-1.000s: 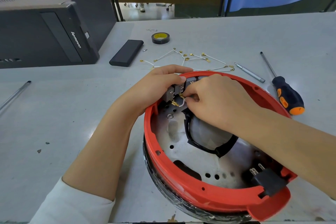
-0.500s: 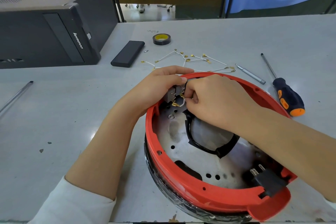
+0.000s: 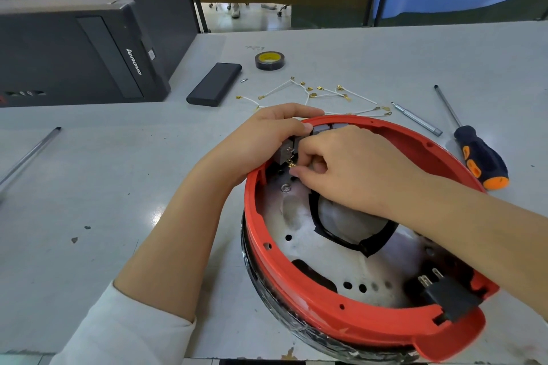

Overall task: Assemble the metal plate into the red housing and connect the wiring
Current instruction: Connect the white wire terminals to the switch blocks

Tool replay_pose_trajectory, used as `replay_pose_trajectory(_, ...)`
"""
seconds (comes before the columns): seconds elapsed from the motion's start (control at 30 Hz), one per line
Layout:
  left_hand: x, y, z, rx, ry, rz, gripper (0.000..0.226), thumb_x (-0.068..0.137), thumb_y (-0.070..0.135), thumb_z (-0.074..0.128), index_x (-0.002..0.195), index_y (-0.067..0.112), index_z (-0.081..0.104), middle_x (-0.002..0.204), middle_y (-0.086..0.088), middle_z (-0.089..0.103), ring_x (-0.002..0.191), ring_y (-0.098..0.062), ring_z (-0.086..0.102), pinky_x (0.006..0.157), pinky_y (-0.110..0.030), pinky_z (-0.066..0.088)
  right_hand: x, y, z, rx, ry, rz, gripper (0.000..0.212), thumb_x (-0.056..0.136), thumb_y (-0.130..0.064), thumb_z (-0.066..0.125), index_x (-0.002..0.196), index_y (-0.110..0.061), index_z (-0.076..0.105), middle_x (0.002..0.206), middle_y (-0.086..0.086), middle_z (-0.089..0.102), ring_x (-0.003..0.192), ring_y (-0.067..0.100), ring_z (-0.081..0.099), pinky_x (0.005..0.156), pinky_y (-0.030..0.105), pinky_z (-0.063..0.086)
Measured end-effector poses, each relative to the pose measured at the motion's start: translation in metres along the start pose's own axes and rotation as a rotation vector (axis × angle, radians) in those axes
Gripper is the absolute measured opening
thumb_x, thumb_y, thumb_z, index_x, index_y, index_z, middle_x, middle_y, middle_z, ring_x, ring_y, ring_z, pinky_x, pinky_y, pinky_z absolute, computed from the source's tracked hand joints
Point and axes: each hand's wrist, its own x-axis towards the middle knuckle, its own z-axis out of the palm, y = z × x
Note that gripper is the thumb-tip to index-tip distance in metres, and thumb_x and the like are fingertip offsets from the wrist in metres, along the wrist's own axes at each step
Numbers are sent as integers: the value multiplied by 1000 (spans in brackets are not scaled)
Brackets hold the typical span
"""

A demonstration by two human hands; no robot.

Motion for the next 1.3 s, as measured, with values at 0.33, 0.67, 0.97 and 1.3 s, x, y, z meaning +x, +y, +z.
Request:
replay_pose_trajectory(0.33,1,-1,0,13,10,5,31,95,2,51,121,11,66,116,-21,70,98,-24,66,102,-44,47,1,-2,2,57,-8,36,21,86,-35,57,70,-21,56,60,-6,50,58,12,49,57,33,44)
replay_pose_trajectory(0.67,5,-4,-2,32,-3,26,30,95,3,51,115,16,68,107,-12,74,90,-17,69,89,-31,53,3,2,4,123,7,49,24,87,-39,61,71,-21,59,55,-10,46,57,6,46,58,31,39)
replay_pose_trajectory(0.97,-1,-1,-2,129,22,139,37,96,0,54,126,21,56,135,-6,60,125,-10,56,109,-29,43,2,8,-1,126,-63,-4,5,86,-27,60,81,-27,62,59,-11,57,58,-1,50,56,16,36)
replay_pose_trajectory(1.3,-1,-1,-2,200,-91,124,51,103,5,42,148,27,34,153,-1,41,140,-7,38,116,-29,33,3,4,1,140,-41,-19,17,89,-26,61,74,-27,53,61,-12,52,59,8,46,59,28,35)
